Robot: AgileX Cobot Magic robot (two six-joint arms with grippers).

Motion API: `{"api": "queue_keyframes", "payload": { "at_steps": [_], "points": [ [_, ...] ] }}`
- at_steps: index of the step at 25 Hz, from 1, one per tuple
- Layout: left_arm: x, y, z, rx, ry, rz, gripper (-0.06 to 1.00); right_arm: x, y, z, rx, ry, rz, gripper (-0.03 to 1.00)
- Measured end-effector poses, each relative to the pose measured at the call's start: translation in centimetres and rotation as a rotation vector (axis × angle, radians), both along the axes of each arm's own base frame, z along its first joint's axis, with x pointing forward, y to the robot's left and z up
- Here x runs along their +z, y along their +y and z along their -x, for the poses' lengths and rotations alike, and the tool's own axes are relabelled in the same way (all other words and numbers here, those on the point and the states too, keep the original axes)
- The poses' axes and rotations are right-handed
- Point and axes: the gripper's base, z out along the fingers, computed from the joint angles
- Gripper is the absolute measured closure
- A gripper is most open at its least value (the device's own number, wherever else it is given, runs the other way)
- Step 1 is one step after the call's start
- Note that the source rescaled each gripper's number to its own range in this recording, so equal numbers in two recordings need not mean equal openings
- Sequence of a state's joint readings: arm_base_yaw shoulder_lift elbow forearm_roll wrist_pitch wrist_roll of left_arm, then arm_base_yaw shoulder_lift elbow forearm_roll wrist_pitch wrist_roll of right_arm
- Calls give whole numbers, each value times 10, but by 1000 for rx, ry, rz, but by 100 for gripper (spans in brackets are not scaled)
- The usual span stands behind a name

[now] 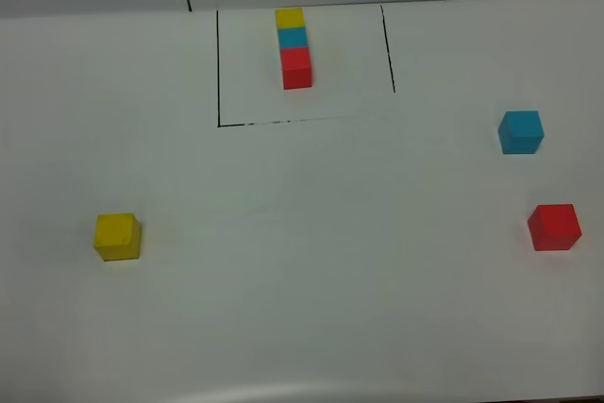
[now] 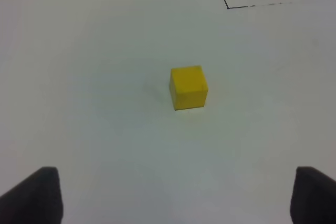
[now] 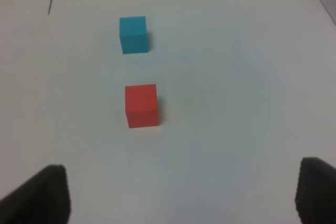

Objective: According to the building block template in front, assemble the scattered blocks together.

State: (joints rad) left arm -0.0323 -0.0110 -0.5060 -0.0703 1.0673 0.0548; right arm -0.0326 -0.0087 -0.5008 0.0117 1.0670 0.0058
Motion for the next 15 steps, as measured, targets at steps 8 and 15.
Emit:
{"api": "queue_keyframes", "payload": {
  "at_steps": [8, 15],
  "points": [
    [0, 0, 0, 0, 0, 0, -2, 0, 0, 0, 0, 0, 0, 22],
    [0, 0, 0, 1, 0, 1, 5, 0, 0, 0, 0, 0, 0, 22]
  ]
}}
